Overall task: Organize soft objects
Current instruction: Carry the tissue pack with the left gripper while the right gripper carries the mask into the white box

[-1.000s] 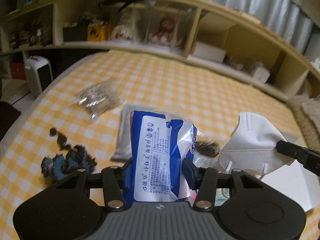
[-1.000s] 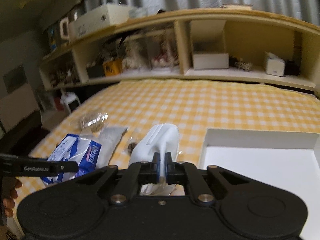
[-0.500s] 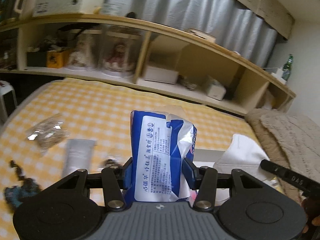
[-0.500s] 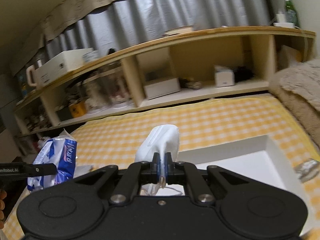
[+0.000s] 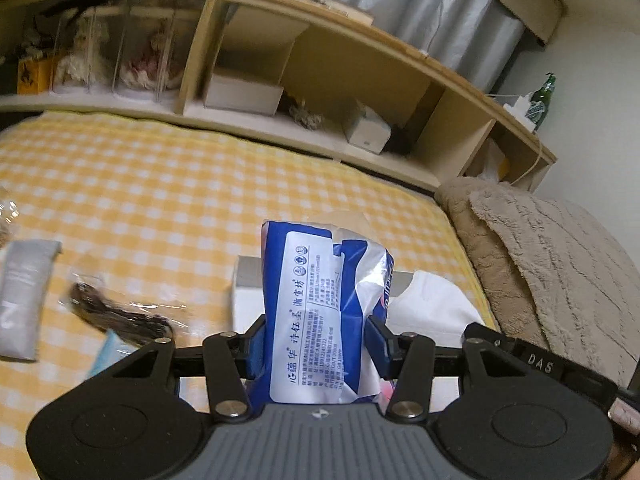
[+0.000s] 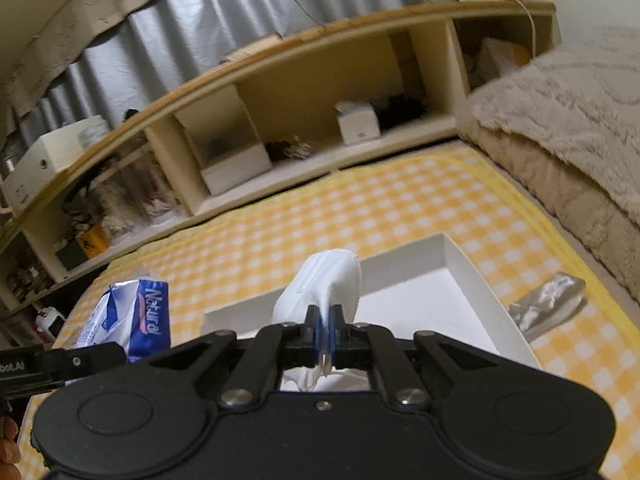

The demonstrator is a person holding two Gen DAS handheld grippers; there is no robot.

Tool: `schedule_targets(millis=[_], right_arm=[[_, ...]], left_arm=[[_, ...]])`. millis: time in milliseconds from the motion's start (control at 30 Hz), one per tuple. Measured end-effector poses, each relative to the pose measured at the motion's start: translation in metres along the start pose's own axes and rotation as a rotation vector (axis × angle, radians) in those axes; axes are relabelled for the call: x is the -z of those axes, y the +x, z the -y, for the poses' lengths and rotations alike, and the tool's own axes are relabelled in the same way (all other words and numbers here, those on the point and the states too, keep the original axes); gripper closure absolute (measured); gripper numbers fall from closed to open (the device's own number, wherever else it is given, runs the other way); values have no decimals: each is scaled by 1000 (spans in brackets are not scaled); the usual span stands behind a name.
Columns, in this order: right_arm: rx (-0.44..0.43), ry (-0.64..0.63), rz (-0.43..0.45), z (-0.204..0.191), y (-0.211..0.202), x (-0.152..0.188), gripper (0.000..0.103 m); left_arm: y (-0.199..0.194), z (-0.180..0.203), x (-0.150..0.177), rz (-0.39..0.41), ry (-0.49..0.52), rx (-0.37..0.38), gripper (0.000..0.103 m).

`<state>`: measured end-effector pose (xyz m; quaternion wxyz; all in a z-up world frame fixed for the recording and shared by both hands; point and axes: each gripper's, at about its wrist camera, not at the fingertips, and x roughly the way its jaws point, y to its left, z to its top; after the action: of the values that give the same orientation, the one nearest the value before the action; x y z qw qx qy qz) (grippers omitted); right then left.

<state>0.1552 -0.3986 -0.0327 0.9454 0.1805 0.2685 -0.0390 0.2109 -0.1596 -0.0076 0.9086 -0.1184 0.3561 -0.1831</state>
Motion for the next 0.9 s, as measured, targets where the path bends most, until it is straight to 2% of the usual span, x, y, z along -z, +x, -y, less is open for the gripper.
schedule_targets(millis=[233, 433, 533, 600, 700, 767, 833, 900], right_arm=[[29, -16, -60, 6, 35, -1, 98], [99, -45, -95, 13, 58, 0, 97], [138, -69, -99, 13, 63, 0, 83], [173, -80, -107, 13, 64, 1, 63], [224, -105, -125, 13, 65, 2, 52], [243, -112, -134, 14, 65, 2, 46], [264, -121, -144, 14, 65, 3, 40], [279, -137, -148, 13, 63, 3, 32]], left_arm=[[60, 0, -1, -65, -55, -36, 51], [96, -10, -1, -91, -73, -98, 51], [108, -8, -4, -84, -53, -115, 51], [116, -6, -5, -79, -30, -128, 51], [126, -4, -3, -83, -20, -155, 49], [131, -4, -3, -87, -15, -166, 40], [133, -4, -2, -88, -6, -172, 28], [132, -4, -1, -80, -6, -183, 23]])
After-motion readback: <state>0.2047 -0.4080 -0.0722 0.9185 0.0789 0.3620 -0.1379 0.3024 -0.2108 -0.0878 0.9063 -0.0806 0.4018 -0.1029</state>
